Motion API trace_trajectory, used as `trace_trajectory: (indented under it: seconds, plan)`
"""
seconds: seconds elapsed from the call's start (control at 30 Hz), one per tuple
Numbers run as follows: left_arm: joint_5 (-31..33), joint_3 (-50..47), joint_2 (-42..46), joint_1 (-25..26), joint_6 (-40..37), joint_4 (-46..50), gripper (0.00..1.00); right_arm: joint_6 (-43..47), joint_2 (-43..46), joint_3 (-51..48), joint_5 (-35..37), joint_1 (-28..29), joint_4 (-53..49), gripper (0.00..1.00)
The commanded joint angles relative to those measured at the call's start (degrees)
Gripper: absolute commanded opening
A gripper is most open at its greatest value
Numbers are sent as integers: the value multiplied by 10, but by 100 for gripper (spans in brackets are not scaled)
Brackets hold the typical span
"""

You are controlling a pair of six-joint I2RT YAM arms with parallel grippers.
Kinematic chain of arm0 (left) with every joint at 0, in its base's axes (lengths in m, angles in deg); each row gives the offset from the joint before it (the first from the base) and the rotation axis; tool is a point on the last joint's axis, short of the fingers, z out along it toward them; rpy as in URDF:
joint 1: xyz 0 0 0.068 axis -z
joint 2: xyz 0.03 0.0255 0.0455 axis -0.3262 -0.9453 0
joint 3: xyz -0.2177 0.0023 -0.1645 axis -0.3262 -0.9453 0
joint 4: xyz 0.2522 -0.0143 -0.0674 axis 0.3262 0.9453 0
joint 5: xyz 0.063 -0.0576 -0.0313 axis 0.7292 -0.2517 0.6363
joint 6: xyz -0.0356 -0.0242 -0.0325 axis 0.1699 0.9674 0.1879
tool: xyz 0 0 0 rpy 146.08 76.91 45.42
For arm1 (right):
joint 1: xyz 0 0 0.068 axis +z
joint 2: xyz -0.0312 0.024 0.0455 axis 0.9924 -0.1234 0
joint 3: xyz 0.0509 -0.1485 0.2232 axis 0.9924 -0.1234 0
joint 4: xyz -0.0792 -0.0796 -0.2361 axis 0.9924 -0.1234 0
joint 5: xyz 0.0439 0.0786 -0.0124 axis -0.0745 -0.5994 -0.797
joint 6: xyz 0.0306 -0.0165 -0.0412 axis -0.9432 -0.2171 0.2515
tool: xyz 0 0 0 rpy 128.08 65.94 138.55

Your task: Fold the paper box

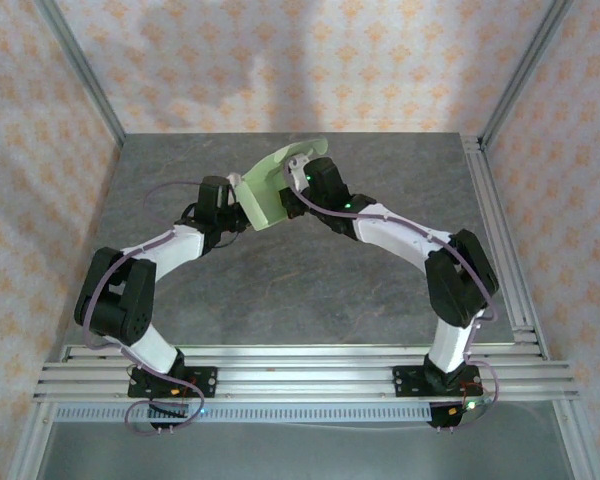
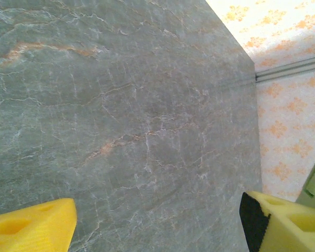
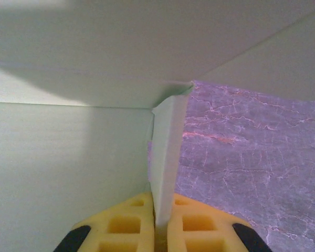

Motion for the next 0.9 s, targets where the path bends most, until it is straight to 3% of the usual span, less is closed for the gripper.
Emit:
trace_trajectory:
  seconds: [0.0, 0.33, 0.7, 0.87]
  plan:
    - [-78, 42, 24, 26, 4, -72, 83, 26, -41, 4, 27, 22, -50, 10]
    - [-32, 12, 38, 18, -51, -10, 86, 6, 25, -42, 33, 11, 4, 11]
    - [-19, -28, 33, -3, -62, -8, 90, -18, 79, -91, 26, -25, 34, 10]
    - [18, -77, 19, -45, -23, -49, 92, -23, 84, -104, 39, -42, 29, 9]
